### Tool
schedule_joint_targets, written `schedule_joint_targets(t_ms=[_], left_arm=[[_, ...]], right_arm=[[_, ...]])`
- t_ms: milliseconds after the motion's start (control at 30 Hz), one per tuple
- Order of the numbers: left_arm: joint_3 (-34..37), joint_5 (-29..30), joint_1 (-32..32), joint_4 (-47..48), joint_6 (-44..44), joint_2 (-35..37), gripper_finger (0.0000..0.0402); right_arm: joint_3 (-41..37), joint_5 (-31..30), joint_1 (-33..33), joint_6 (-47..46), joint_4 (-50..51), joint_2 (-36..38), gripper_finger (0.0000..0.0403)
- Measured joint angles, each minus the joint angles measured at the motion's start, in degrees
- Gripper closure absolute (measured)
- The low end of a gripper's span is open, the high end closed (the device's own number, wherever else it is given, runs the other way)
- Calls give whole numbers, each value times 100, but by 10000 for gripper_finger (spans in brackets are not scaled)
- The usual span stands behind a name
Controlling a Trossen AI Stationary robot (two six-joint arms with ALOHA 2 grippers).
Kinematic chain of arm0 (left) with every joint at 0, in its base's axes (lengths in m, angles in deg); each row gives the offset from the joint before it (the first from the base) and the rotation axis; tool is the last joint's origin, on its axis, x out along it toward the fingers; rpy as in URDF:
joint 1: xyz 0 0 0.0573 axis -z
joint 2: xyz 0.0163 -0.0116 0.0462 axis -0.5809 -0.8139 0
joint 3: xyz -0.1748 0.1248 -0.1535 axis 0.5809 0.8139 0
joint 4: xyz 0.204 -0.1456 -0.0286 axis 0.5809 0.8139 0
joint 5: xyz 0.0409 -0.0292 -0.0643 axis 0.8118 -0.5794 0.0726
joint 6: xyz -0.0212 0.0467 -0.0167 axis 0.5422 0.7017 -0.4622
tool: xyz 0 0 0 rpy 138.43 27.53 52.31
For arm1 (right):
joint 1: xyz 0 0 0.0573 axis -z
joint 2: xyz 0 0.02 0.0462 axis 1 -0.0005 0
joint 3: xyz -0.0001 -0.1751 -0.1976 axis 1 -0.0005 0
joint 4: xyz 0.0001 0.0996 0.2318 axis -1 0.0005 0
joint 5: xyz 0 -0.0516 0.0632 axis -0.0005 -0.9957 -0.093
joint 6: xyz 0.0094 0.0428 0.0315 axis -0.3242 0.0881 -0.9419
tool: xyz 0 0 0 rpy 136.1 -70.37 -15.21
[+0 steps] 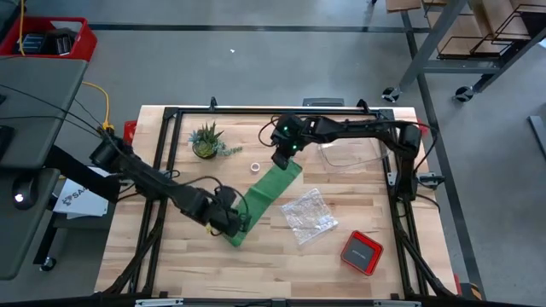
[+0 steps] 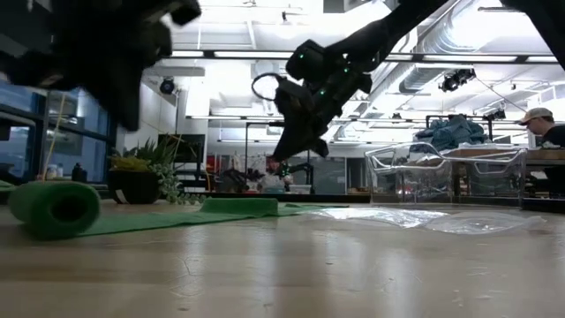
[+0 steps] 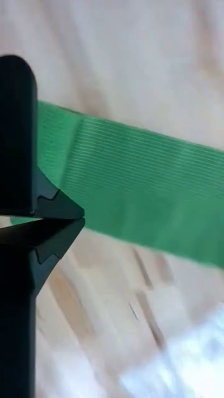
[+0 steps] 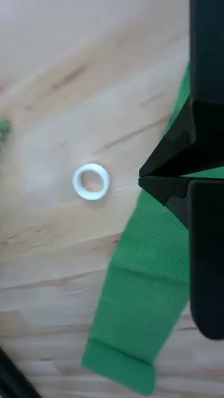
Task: Roll bandage
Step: Roll the green bandage
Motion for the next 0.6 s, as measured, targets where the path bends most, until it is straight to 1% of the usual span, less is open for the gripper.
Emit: schedule_joint_targets(t_ms=[200,267,300,333,400,533,600], left_arm=[[-4,1002,-139,17,680,686,402],[-7,1226,-167,35,803,867,401],[-7,1303,-181,85,836,933,401],[-7,1333,-212,156,835,990,401],[-7,1347,-262,319,834,1059,401],[-7,1228,-339,510,839,1075,401],[-7,1151,-351,500,840,1075,401]], right_arm=[[7,40,165,121,492,274,403],[9,200,166,139,858,242,403],[9,372,160,187,999,170,403],[9,512,154,245,1103,96,403],[0,561,114,287,1204,-86,403],[2,522,92,97,844,-404,403],[1,364,92,-154,854,-562,403]])
